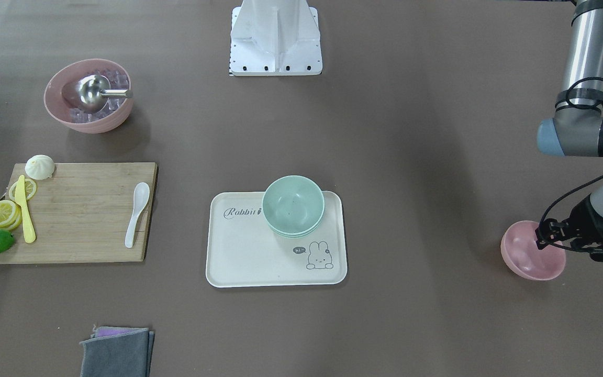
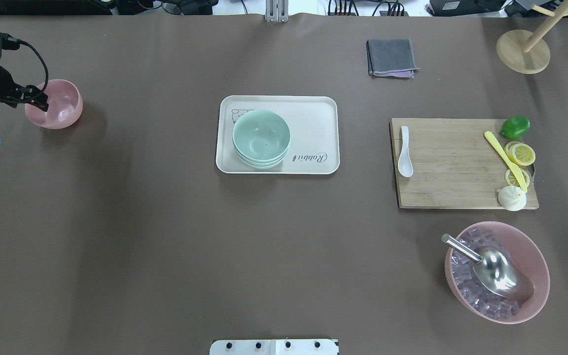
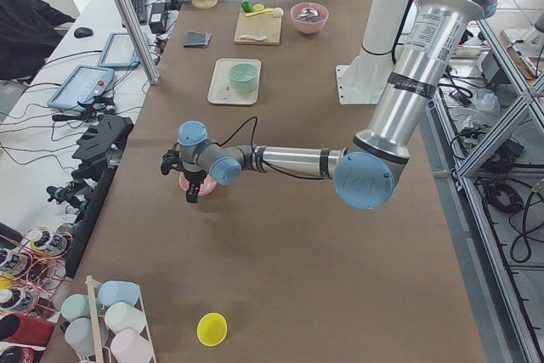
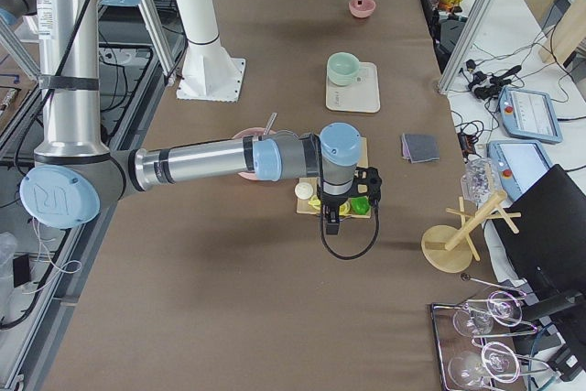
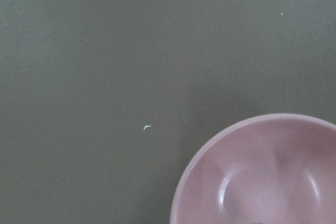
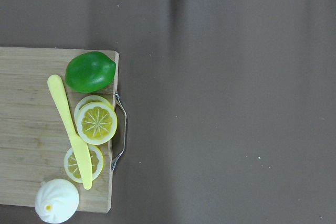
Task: Stack pink bowl on green and place spoon
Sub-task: 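Move the left gripper down to the rim of the pink bowl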
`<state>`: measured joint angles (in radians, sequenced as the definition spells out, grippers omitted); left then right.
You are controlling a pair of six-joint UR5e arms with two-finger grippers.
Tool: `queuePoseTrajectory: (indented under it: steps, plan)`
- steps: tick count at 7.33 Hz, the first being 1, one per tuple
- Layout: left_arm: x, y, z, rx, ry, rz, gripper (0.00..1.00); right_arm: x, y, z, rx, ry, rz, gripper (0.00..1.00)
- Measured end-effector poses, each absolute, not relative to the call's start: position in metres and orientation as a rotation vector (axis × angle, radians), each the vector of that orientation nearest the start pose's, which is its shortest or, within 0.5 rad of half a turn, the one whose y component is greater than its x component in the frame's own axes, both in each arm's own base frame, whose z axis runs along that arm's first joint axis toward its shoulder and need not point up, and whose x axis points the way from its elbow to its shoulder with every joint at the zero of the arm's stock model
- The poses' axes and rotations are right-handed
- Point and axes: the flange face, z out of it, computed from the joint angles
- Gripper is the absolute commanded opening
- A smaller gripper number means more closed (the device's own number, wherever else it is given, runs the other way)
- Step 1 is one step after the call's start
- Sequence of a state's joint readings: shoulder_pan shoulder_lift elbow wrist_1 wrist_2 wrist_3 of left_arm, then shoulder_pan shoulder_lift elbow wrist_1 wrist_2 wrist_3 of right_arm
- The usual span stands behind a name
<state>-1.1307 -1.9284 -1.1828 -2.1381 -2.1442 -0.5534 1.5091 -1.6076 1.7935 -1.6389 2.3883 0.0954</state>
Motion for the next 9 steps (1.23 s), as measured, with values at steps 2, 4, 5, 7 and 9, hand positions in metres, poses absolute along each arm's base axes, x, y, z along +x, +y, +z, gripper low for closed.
queuePoseTrajectory:
  steps: [2,4,5,7,9]
  plan:
    - [0.211,-0.633,0.601,0.197,0.735,0.091,0.55,0.031,-0.48,0.571,0.047,-0.823,-0.017,1.0]
    - [0.198,-0.633,0.601,0.198,0.755,0.101,0.56,0.031,-0.48,0.57,0.049,-0.822,-0.018,1.0]
    - [0.193,-0.634,0.6,0.193,0.771,0.098,0.56,0.031,-0.48,0.569,0.051,-0.823,-0.019,1.0]
    - [0.191,-0.635,0.599,0.187,0.781,0.097,0.49,0.031,-0.479,0.57,0.049,-0.823,-0.017,1.0]
    - [0.192,-0.636,0.6,0.184,0.779,0.097,0.3,0.031,-0.479,0.571,0.048,-0.823,-0.017,1.0]
